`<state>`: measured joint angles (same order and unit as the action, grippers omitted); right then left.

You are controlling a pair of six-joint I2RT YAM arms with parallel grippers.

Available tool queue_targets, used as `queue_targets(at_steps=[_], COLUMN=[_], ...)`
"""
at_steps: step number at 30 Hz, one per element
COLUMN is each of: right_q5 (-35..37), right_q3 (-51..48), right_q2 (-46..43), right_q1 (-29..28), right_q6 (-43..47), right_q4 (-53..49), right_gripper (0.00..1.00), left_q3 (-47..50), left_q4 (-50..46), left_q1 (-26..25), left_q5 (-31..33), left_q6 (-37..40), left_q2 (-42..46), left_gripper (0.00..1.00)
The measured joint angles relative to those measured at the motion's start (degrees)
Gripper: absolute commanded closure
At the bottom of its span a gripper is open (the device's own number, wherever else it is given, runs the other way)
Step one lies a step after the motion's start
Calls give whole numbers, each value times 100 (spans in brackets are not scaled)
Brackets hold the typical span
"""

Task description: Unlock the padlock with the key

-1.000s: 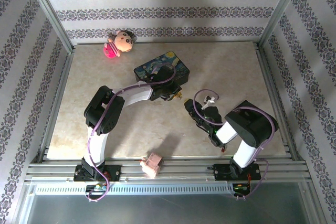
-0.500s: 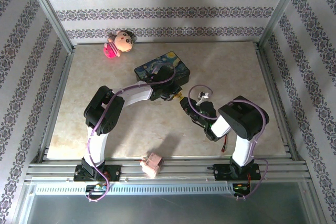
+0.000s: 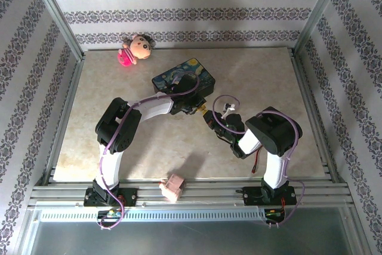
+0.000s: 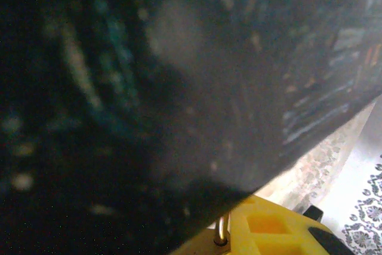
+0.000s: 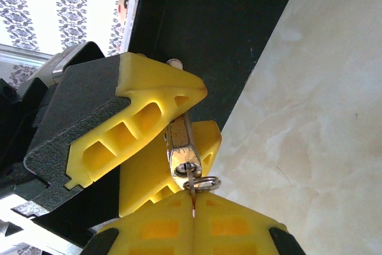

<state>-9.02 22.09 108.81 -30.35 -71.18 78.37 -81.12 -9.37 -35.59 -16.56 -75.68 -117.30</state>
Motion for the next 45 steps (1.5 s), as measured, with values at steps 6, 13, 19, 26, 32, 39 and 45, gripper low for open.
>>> queue_targets(at_steps=[6,13,19,26,32,39,45], right_q5=[-37,-31,-26,-13,-57,-44,-31], right_q3=[22,90,166,225,267,350,525], right_q2=[9,44,63,87,127,129,216], right_q1=[15,13,13,13,13,24,24], right_q6=[-2,-4,-46,-50,-63,-70,-105], right_q4=[-39,-72,-81,-107,-142,-142,-142], right_gripper=[100,100,100,100,100,100,100], left_q3=[96,271,426,957,1303,1493,1493], left_q4=[138,251,289,420,820,1438,1832], left_q1=[-4,-184,-179,-179,-168,-142,-142], left_q5=[-90,-601,-654,-632,-313,199,494], left_q6=[0,-59,-7,13,90,378,551], left_q2=[33,221,337,643,822,927,927], left_gripper=[49,10,1,1,1,2,10])
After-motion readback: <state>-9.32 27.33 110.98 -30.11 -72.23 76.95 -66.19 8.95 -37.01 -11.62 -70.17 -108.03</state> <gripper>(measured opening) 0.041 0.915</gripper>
